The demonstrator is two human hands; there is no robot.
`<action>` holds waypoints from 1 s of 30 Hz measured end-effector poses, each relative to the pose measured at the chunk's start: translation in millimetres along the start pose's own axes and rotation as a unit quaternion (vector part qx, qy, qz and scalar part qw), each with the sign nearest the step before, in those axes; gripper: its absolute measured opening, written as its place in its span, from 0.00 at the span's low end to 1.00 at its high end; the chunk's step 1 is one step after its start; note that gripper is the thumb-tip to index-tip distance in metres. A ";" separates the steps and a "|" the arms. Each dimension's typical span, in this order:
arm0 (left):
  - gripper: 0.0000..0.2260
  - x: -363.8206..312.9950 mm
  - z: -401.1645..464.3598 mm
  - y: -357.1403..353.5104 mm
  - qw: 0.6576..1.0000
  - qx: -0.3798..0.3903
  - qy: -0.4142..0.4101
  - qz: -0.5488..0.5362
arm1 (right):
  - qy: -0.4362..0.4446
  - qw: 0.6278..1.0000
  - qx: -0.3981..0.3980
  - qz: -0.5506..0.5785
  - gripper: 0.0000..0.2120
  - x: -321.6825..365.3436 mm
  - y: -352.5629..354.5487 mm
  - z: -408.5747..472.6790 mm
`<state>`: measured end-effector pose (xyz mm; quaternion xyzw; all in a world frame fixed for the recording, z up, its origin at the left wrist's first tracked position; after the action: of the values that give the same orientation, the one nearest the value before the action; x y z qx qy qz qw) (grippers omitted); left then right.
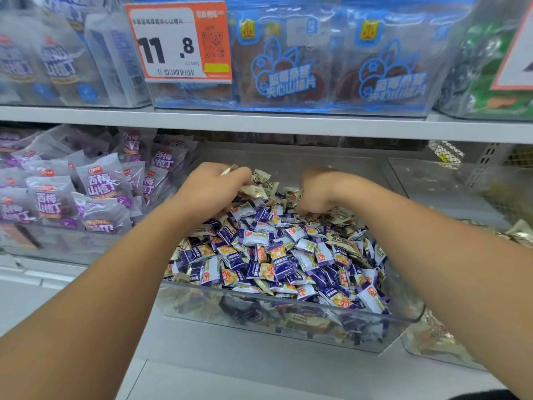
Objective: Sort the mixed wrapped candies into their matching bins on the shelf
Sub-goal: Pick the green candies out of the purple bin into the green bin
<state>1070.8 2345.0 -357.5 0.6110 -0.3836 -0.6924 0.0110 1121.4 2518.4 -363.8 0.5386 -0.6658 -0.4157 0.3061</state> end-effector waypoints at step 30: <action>0.08 4.8 7.0 13.5 0.960 -0.028 -0.064 0.270 | 0.151 0.970 -0.122 0.146 0.10 13.1 8.8 13.2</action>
<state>1057.5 2336.8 -354.4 0.4383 -0.5149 -0.7119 0.1896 1103.0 2509.3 -362.7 0.4508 -0.6273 -0.3583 0.5243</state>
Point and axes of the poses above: each hand's wrist, its own z-axis towards the middle knuckle, its own y-axis out of the back of the hand, x = y × z, the point moved 5 cm from there along z, towards the middle knuckle, and after that the axes turned 11 degrees about x, right-handed, at the moved point
